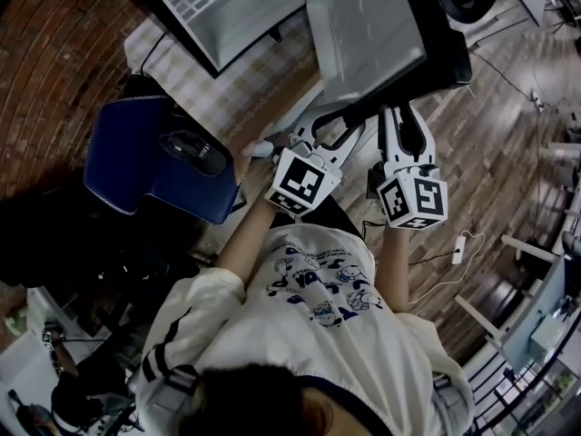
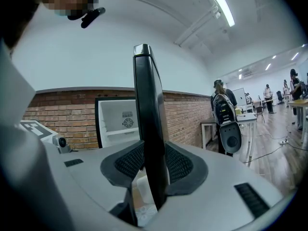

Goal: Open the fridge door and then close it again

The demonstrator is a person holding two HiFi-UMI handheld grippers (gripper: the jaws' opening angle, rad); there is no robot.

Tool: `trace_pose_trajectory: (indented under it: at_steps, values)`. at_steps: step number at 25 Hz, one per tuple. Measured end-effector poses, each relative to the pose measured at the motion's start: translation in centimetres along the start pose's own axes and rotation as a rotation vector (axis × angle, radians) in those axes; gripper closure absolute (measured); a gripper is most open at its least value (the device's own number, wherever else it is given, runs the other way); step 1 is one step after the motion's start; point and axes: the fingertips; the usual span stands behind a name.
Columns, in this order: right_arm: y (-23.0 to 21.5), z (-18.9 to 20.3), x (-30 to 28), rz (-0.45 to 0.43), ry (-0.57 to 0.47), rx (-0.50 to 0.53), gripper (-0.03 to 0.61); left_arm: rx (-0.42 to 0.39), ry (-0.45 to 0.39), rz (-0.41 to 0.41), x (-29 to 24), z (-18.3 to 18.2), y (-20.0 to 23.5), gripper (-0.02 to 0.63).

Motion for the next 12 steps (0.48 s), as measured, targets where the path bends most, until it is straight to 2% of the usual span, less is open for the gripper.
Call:
trace_pose_trajectory:
  at_steps: [12]
  values:
    - [-3.2, 0.3, 0.3, 0.062, -0.001, 0.032, 0.442, 0.003, -0.009, 0.004, -2.1, -1.1, -0.2, 0.505]
Point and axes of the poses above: the fingertips, and each gripper's own axes: x backward along the fingers, y to its left, z out of its underside, and after that the axes turned 15 degrees about x, right-handed
